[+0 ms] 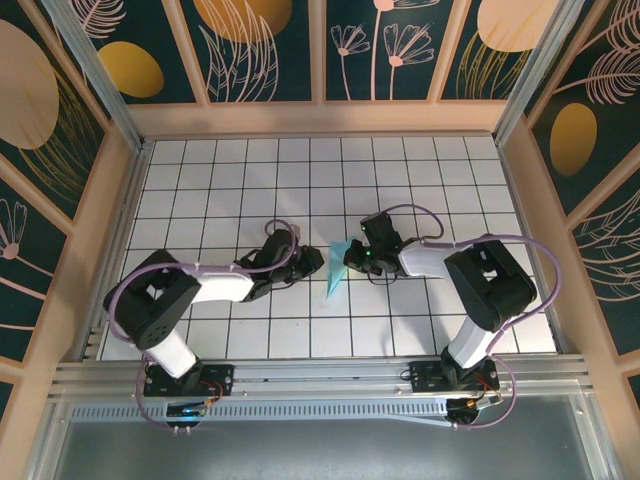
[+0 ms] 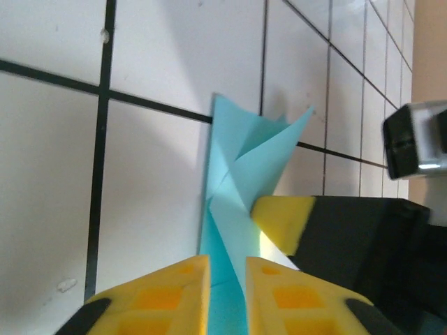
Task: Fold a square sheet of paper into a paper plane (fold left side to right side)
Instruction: Fold the wing for the fifth time at the center of the table.
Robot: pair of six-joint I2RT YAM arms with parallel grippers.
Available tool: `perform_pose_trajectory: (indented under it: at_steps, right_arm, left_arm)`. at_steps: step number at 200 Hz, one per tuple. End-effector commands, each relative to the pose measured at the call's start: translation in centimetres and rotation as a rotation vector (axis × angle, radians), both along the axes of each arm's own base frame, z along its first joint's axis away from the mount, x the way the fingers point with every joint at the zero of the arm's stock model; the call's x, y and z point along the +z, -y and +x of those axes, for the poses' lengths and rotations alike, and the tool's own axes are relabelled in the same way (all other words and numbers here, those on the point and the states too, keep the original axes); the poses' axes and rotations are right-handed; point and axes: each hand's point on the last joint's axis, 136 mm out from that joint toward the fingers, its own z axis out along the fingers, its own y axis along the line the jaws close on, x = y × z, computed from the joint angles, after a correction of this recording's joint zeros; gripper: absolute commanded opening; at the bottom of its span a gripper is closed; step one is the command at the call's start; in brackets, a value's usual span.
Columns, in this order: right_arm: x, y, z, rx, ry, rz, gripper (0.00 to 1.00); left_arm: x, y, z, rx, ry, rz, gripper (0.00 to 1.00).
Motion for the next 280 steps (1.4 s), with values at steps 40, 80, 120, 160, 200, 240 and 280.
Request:
perform_pose_trajectory:
  at_steps: [40,80,120,160,200,240,280]
  right_arm:
    - [-2.2,1.8,-1.7,-0.021,-0.059,-0.091,0.0]
    - [-2.3,1.5,-1.8,-0.014,-0.062,-0.086,0.0]
    - [-2.3,1.4,-1.8,-0.012,-0.064,-0.088,0.0]
    - [-2.4,1.5,-1.9,-0.013,-0.069,-0.092,0.0]
    - [-2.6,1.4,-1.9,-0.01,-0.073,-0.094,0.0]
    - [-2.6,1.3,-1.8,-0.005,-0.072,-0.095,0.0]
    - [-2.5,1.3,-1.8,-0.004,-0.072,-0.095,0.0]
  left_arm:
    - [3.9,1.7,-1.8,-0.182,0.046,-0.029,0.04]
    - [4.6,4.6,-3.5,-0.292,0.011,-0.077,0.0]
    - [2.3,5.8,-4.2,-0.316,-0.033,-0.052,0.0]
    - [0.1,5.1,-4.4,-0.297,-0.071,0.001,0.0]
    - [-1.8,4.8,-5.0,-0.303,-0.114,0.02,0.0]
    - [-3.1,4.6,-5.4,-0.302,-0.14,0.039,0.0]
    - [-4.2,4.1,-5.8,-0.293,-0.168,0.055,0.0]
